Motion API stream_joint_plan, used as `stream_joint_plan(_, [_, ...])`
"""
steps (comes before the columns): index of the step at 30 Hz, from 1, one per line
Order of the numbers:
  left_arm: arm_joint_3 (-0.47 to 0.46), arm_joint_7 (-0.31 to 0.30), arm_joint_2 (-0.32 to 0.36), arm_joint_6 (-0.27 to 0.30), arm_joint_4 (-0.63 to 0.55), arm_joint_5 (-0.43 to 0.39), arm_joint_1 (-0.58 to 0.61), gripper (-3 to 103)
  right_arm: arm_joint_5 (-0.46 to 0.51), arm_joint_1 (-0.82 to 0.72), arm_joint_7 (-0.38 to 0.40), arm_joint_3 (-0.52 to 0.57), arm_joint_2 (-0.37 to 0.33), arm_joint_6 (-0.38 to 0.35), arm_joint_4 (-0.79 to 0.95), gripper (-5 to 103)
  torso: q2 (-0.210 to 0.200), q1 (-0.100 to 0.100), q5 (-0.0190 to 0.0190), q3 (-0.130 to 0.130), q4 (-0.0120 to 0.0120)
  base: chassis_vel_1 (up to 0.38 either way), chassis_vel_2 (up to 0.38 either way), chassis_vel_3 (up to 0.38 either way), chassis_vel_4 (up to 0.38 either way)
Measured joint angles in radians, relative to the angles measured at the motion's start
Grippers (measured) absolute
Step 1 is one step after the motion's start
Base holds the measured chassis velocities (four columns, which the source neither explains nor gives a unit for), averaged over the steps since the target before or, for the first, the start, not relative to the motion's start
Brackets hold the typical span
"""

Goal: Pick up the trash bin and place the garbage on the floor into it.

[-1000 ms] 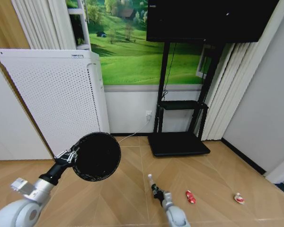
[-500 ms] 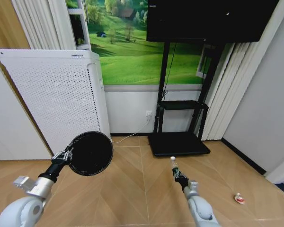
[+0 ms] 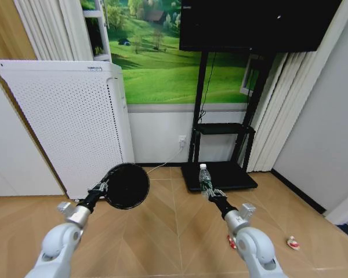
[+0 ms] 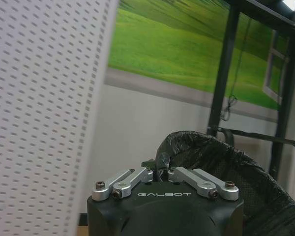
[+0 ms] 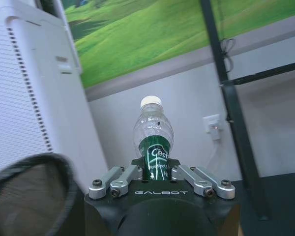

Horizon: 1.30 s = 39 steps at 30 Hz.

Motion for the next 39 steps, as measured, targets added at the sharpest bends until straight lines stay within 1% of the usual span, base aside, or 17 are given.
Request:
stream_joint_plan(1, [0.000,0.000,0.000,0.000,0.000,0.000,0.000,7,0.000,0.000,0.000,0.000,0.000,0.000,0.000,21,0.000,0.000,0.0000,0.000,0.0000,0.000,0.000,0.000,0.000])
stream_joint_plan(4, [0.116,-0.011,-0.012,-0.004,0.047,0.025,-0.050,7,-0.001,0.009,-0.003,-0.059,-0.007,-0.026,0.031,21,0.000,0.000,0.0001,0.000,0.0000,0.000,0.000,0.000,0.000])
stream_joint_plan(6, [0.140,-0.018,-0.016,-0.005,0.057,0.031,-0.062,7,-0.004,0.016,-0.003,-0.077,-0.010,-0.030,0.031,21,0.000,0.000,0.0003,0.000,0.0000,0.000,0.000,0.000,0.000])
stream_joint_plan(7, [0.156,-0.025,-0.019,-0.006,0.063,0.034,-0.069,7,-0.007,0.019,-0.003,-0.088,-0.012,-0.030,0.029,21,0.000,0.000,0.0004,0.000,0.0000,0.000,0.000,0.000,0.000])
stream_joint_plan(8, [0.199,-0.046,-0.034,-0.009,0.077,0.039,-0.087,7,-0.021,0.033,-0.001,-0.122,-0.014,-0.030,0.010,21,0.000,0.000,0.0003,0.000,0.0001,0.000,0.000,0.000,0.000])
stream_joint_plan(14, [0.264,-0.069,-0.056,-0.010,0.092,0.040,-0.110,7,-0.059,0.059,0.010,-0.186,0.002,-0.022,-0.056,21,0.000,0.000,0.0004,0.000,0.0001,0.000,0.000,0.000,0.000])
stream_joint_plan(17, [0.296,-0.067,-0.071,-0.014,0.114,0.051,-0.125,7,-0.111,0.071,0.013,-0.229,0.022,-0.004,-0.112,21,0.000,0.000,0.0004,0.000,0.0003,0.000,0.000,0.000,0.000])
stream_joint_plan(24, [0.336,-0.063,-0.110,-0.018,0.142,0.068,-0.157,7,-0.162,0.085,0.013,-0.245,0.036,0.005,-0.174,19,0.000,0.000,0.0003,0.000,0.0001,0.000,0.000,0.000,0.000])
stream_joint_plan(25, [0.341,-0.063,-0.114,-0.018,0.143,0.068,-0.161,7,-0.166,0.088,0.013,-0.240,0.035,0.009,-0.183,25,0.000,0.000,0.0002,0.000,0.0001,0.000,0.000,0.000,0.000])
stream_joint_plan(26, [0.341,-0.063,-0.114,-0.018,0.143,0.068,-0.161,7,-0.166,0.088,0.013,-0.240,0.035,0.009,-0.183,25,0.000,0.000,0.0002,0.000,0.0001,0.000,0.000,0.000,0.000])
stream_joint_plan(29, [0.353,-0.064,-0.114,-0.018,0.143,0.068,-0.168,7,-0.168,0.098,0.011,-0.211,0.030,0.015,-0.201,41,0.000,0.000,0.0002,0.000,0.0001,0.000,0.000,0.000,0.000])
stream_joint_plan(31, [0.355,-0.064,-0.113,-0.018,0.143,0.068,-0.168,7,-0.167,0.099,0.010,-0.206,0.029,0.016,-0.202,41,0.000,0.000,0.0002,0.000,0.0001,0.000,0.000,0.000,0.000])
stream_joint_plan(33, [0.357,-0.065,-0.105,-0.017,0.138,0.069,-0.167,7,-0.167,0.098,0.009,-0.191,0.029,0.019,-0.203,51,0.000,0.000,0.0002,0.000,0.0002,0.000,0.000,0.000,0.000])
stream_joint_plan(34, [0.357,-0.065,-0.105,-0.017,0.138,0.069,-0.167,7,-0.167,0.098,0.009,-0.191,0.029,0.019,-0.203,51,0.000,0.000,0.0002,0.000,0.0002,0.000,0.000,0.000,0.000])
stream_joint_plan(37, [0.354,-0.067,-0.093,-0.015,0.127,0.068,-0.159,7,-0.167,0.091,0.008,-0.181,0.029,0.022,-0.199,68,0.000,0.000,0.0002,0.000,0.0002,0.000,0.000,0.000,0.000])
stream_joint_plan(38, [0.354,-0.067,-0.093,-0.015,0.127,0.068,-0.159,7,-0.167,0.091,0.008,-0.181,0.029,0.022,-0.199,68,0.000,0.000,0.0002,0.000,0.0002,0.000,0.000,0.000,0.000])
stream_joint_plan(39, [0.352,-0.067,-0.090,-0.014,0.123,0.068,-0.157,7,-0.167,0.089,0.007,-0.180,0.028,0.023,-0.198,73,0.000,0.000,0.0002,0.000,0.0002,0.000,0.000,0.000,0.000])
